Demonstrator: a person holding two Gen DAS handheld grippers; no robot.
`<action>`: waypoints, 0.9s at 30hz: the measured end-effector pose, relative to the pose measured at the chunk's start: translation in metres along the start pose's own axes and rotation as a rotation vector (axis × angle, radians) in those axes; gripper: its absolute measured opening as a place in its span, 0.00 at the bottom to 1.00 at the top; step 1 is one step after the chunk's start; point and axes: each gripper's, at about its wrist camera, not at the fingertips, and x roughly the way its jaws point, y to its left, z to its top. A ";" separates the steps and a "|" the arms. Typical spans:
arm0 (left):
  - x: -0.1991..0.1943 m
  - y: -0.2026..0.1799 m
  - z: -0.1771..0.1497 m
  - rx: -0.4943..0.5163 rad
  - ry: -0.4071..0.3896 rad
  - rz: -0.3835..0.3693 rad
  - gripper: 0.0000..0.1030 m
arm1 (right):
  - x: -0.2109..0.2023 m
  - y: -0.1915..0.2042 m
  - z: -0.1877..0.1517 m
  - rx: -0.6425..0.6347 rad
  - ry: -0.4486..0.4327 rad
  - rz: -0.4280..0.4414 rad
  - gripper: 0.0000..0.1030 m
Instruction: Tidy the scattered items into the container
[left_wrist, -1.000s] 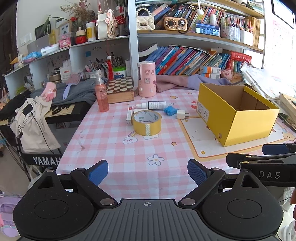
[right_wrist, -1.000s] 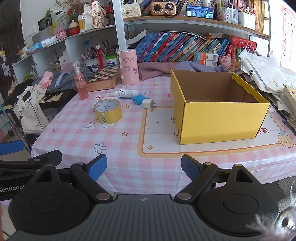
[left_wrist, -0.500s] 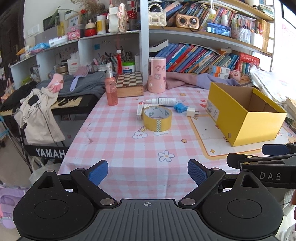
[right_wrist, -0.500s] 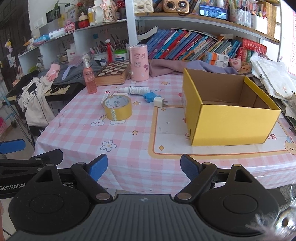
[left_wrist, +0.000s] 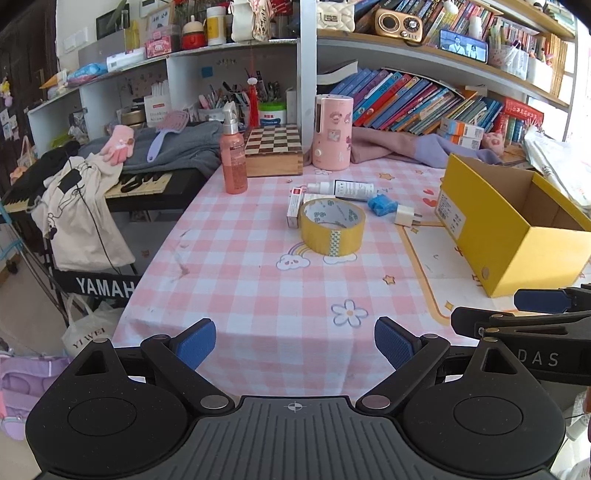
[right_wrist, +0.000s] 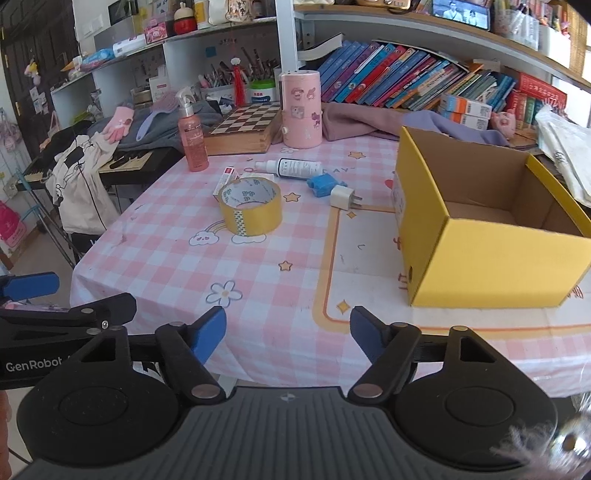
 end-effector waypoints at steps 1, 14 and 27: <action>0.005 -0.001 0.004 0.000 0.001 0.002 0.92 | 0.004 -0.002 0.004 -0.001 -0.001 0.000 0.70; 0.069 -0.005 0.050 0.018 0.020 0.028 0.92 | 0.069 -0.030 0.055 0.013 0.000 -0.023 0.69; 0.125 -0.008 0.070 0.050 0.066 -0.015 0.92 | 0.125 -0.040 0.091 0.027 0.028 -0.032 0.69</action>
